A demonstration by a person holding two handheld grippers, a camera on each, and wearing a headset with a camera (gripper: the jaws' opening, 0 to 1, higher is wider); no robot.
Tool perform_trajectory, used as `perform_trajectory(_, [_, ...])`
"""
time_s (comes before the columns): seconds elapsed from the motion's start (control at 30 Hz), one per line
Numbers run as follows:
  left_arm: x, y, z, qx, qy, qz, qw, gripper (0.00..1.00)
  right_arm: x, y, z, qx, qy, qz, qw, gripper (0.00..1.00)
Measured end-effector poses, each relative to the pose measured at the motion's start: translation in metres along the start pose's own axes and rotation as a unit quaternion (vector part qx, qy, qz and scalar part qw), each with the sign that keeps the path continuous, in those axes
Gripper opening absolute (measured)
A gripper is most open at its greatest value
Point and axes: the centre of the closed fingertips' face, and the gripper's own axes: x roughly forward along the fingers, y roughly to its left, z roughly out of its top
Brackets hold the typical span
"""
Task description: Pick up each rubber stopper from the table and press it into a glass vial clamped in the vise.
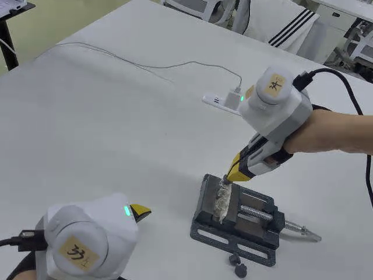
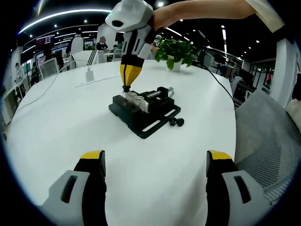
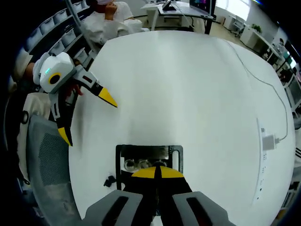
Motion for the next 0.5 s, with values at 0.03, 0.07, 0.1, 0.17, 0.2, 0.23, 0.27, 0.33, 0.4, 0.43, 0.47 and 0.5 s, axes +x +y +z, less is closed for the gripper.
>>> perform_trajectory(0.03, [0.0006, 0.0005, 0.0005, 0.0, 0.0, 0.0, 1.0, 0.87, 0.0, 0.0004, -0.0011, 0.021, 0.007, -0.001, 0.9998, 0.0])
perform_trajectory(0.07, [0.0011, 0.0007, 0.0008, -0.001, -0.001, 0.0, 1.0, 0.87, -0.0001, -0.0002, -0.001, -0.005, 0.009, -0.001, 0.9999, 0.0])
perform_trajectory(0.1, [0.0017, 0.0007, 0.0014, -0.001, -0.001, -0.001, 1.0, 0.87, 0.0004, 0.0006, -0.0009, 0.001, 0.008, -0.002, 1.0, 0.0])
perform_trajectory(0.17, [0.0026, 0.0013, 0.0019, -0.002, -0.002, 0.0, 1.0, 0.87, 0.0005, 0.0014, -0.0019, 0.003, 0.011, -0.007, 0.9999, 0.0])
perform_trajectory(0.2, [0.0031, 0.0013, 0.0022, -0.003, -0.002, -0.001, 1.0, 0.86, 0.0008, 0.0014, -0.0024, -0.003, 0.015, -0.011, 0.9998, 0.0])
perform_trajectory(0.23, [0.0035, 0.0016, 0.0025, -0.003, -0.002, -0.001, 1.0, 0.86, 0.0011, 0.0015, -0.0021, -0.006, 0.021, -0.014, 0.9997, 0.0])
perform_trajectory(0.27, [0.0039, 0.0018, 0.0027, -0.003, -0.002, -0.001, 1.0, 0.86, 0.0011, 0.0019, -0.0019, -0.009, 0.027, -0.017, 0.9994, 0.0])
perform_trajectory(0.33, [0.0046, 0.002, 0.0031, -0.004, -0.002, -0.002, 1.0, 0.86, 0.0018, 0.0019, -0.0018, -0.015, 0.039, -0.021, 0.9989, 0.0])
perform_trajectory(0.4, [0.0052, 0.0023, 0.0042, -0.004, -0.003, -0.002, 1.0, 0.86, 0.0026, 0.0013, -0.0013, -0.02, 0.044, -0.025, 0.9985, 0.0])
perform_trajectory(0.43, [0.0057, 0.0025, 0.0049, -0.005, -0.004, -0.001, 1.0, 0.86, 0.0022, 0.0004, -0.002, -0.022, 0.044, -0.025, 0.9985, 0.0])
perform_trajectory(0.47, [0.006, 0.0025, 0.0054, -0.005, -0.004, -0.002, 1.0, 0.86, 0.0018, 0.0001, -0.0023, -0.024, 0.043, -0.025, 0.9985, 0.0])
perform_trajectory(0.5, [0.0065, 0.0024, 0.0062, -0.005, -0.005, -0.002, 1.0, 0.86, 0.0017, -0.0009, -0.0025, -0.014, 0.041, -0.022, 0.9988, 0.0])
